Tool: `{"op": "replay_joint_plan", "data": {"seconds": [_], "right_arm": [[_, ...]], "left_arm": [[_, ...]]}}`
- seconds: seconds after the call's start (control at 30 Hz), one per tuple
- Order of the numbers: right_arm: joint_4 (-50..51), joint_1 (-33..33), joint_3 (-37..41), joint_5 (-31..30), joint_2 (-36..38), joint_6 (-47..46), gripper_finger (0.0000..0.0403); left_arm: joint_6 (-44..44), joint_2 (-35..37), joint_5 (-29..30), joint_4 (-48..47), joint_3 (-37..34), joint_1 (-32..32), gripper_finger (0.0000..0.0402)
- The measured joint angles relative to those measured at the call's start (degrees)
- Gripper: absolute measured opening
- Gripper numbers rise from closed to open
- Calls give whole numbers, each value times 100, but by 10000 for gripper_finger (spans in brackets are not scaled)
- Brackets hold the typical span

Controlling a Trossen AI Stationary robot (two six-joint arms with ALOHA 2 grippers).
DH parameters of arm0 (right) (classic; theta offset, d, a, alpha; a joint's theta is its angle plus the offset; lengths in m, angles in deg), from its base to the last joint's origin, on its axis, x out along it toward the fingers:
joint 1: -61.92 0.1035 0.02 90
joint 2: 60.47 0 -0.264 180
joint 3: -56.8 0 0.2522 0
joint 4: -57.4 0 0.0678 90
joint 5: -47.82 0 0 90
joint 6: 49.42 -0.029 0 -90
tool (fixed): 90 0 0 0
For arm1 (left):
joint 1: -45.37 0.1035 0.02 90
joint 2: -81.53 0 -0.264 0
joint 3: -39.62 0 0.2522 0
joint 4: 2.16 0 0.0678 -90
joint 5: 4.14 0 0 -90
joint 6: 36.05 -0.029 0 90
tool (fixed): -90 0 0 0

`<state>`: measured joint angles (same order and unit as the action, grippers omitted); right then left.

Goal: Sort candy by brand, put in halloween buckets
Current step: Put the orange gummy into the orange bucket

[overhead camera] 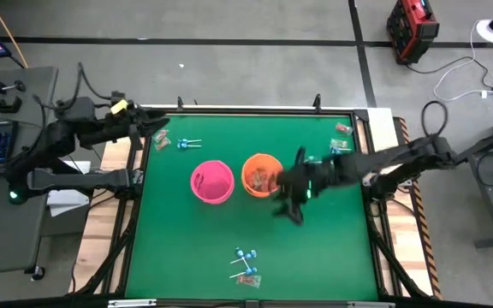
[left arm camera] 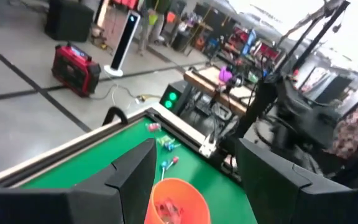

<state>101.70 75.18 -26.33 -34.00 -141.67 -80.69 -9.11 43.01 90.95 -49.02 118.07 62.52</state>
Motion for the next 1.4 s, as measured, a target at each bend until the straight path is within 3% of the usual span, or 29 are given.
{"op": "replay_joint_plan", "data": {"seconds": [0.2,0.4,0.47,0.83,1.0,1.2,1.3,1.4], "right_arm": [[-462,1240,0,-518,-971,803,259],[-1905,1938,-3,-589,-2065,1369,259],[-1937,2098,-147,-674,-2389,1374,259],[-1185,2400,-1914,-1014,-4108,907,259],[-482,2378,-2674,-1440,-4637,320,259],[-79,2395,-3224,-1441,-5146,-96,257],[176,2446,-3437,-1518,-5292,-387,239],[472,2472,-3582,-1592,-5354,-637,191]], "left_arm": [[96,-379,-19,28,0,0,211],[50,-636,-41,164,-4,0,211],[42,-667,-41,247,-2,0,211],[-352,-695,-123,330,-2,0,211],[-358,-669,-361,337,-2,0,211],[-517,-624,-366,337,-2,0,211],[-523,-579,-366,336,-2,0,211],[-627,-511,-366,334,-2,0,211]]}}
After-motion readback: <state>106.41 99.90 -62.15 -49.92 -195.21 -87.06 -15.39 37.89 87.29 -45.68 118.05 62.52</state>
